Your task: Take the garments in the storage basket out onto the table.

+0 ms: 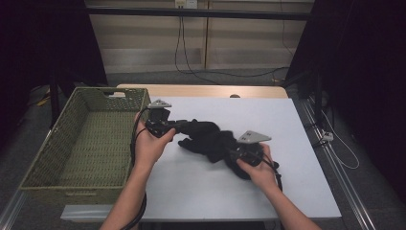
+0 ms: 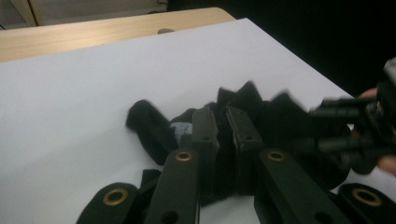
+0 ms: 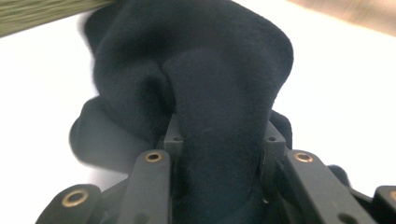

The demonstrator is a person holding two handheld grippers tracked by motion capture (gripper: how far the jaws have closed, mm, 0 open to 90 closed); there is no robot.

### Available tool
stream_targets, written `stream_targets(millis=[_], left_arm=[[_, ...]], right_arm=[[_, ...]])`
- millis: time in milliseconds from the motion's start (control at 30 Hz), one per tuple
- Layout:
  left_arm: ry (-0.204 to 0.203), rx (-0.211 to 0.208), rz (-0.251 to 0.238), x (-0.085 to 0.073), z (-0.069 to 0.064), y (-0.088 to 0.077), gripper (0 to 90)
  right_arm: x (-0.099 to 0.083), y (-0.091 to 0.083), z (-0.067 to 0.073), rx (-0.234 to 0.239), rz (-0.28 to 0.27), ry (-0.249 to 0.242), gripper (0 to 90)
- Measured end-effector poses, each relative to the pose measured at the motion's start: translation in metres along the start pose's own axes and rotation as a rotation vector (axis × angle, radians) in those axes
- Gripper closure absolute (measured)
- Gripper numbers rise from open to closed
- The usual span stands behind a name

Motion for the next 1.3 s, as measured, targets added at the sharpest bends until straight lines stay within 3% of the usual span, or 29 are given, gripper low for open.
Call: stream_targets(millis=[67,133,200,333,400,467,500,533,567,600,633,667,700,733,767,800,833,867,933,967,1000,1067,1100,1133,1200,1233,1267,1300], left_arm=[[0.010,-0.003,0.006,0.002,-0.001,0.004,82.9],[0.022,-0.013,0.022,-0.001,-0.004,0.009,82.9],[0.027,-0.006,0.041,-0.006,-0.005,0.013,82.9],[0.022,0.013,0.062,-0.020,-0.001,0.016,82.8],[0.016,0.024,0.060,-0.027,0.001,0.015,82.7],[0.037,0.039,0.071,-0.032,0.003,0.012,82.4],[0.019,0.052,0.068,-0.035,0.003,0.011,82.3],[0.035,0.058,0.068,-0.037,0.004,0.010,82.2],[0.042,0.061,0.087,-0.040,0.006,0.010,82.2],[0.014,0.060,0.073,-0.041,0.005,0.011,82.2],[0.046,0.068,0.093,-0.044,0.008,0.010,82.2],[0.060,0.070,0.108,-0.046,0.009,0.010,82.2],[0.023,0.074,0.084,-0.047,0.007,0.011,82.2],[0.067,0.085,0.114,-0.049,0.010,0.009,82.2],[0.066,0.084,0.120,-0.049,0.010,0.009,82.1],[0.060,0.082,0.117,-0.049,0.010,0.009,82.0],[0.023,0.081,0.093,-0.049,0.008,0.009,81.9],[0.058,0.087,0.118,-0.050,0.010,0.007,82.0],[0.062,0.091,0.123,-0.051,0.010,0.006,81.8],[0.076,0.097,0.126,-0.052,0.011,0.005,81.3],[0.056,0.101,0.111,-0.052,0.010,0.005,80.6],[0.063,0.092,0.121,-0.053,0.009,0.002,77.5],[0.032,0.105,0.085,-0.052,0.007,0.003,76.2],[0.031,0.109,0.087,-0.052,0.006,0.002,73.7],[0.025,0.118,0.057,-0.051,0.004,0.004,58.8],[0.080,0.125,0.072,-0.051,0.006,0.004,47.4],[0.100,0.134,0.069,-0.050,0.005,0.004,36.9],[0.064,0.139,0.042,-0.050,0.002,0.007,31.1]], right_arm=[[0.004,-0.005,-0.026,-0.124,-0.020,0.004,64.8],[0.002,-0.007,-0.038,-0.156,-0.019,0.018,61.5],[-0.003,-0.007,-0.034,-0.157,0.018,-0.014,56.0],[-0.017,-0.012,0.009,-0.038,0.075,-0.141,51.0],[-0.022,-0.017,0.031,0.022,0.085,-0.180,47.0],[-0.025,-0.022,0.049,0.087,0.085,-0.179,45.9],[-0.025,-0.025,0.057,0.122,0.081,-0.166,44.0],[-0.024,-0.028,0.065,0.166,0.068,-0.138,42.6],[-0.023,-0.030,0.068,0.188,0.065,-0.134,41.2],[-0.020,-0.033,0.072,0.190,0.051,-0.129,38.6],[-0.017,-0.034,0.072,0.199,0.032,-0.122,36.3],[-0.014,-0.036,0.070,0.207,0.018,-0.108,34.9],[-0.010,-0.038,0.067,0.207,-0.001,-0.088,33.4],[-0.006,-0.041,0.061,0.203,-0.023,-0.074,32.0],[-0.001,-0.043,0.054,0.188,-0.043,-0.052,31.1],[0.003,-0.045,0.045,0.158,-0.066,-0.031,29.3],[0.007,-0.047,0.038,0.145,-0.084,-0.004,27.8],[0.012,-0.047,0.026,0.124,-0.097,0.032,27.2],[0.016,-0.043,0.007,0.105,-0.103,0.086,26.6],[0.017,-0.039,-0.001,0.098,-0.095,0.105,26.7],[0.015,-0.034,-0.008,0.080,-0.072,0.114,26.9],[0.010,-0.024,-0.020,0.055,-0.046,0.153,28.9],[0.007,-0.019,-0.022,0.069,-0.025,0.187,29.1],[0.003,-0.015,-0.023,0.080,-0.009,0.209,30.1],[-0.006,-0.010,-0.022,0.088,0.025,0.206,30.9],[-0.010,-0.009,-0.021,0.107,0.032,0.213,32.2],[-0.014,-0.008,-0.020,0.116,0.045,0.230,32.7],[-0.017,-0.008,-0.019,0.118,0.053,0.233,33.2]])
Point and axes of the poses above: each handheld gripper's, and its own axes: y roughly forward along the jaws, x roughly out of its top, z roughly to its left, the point moved 5 cm from there along y, roughly forward along the jaws, and after that the axes turned 5 degrees about x, right-handed, at the moved point
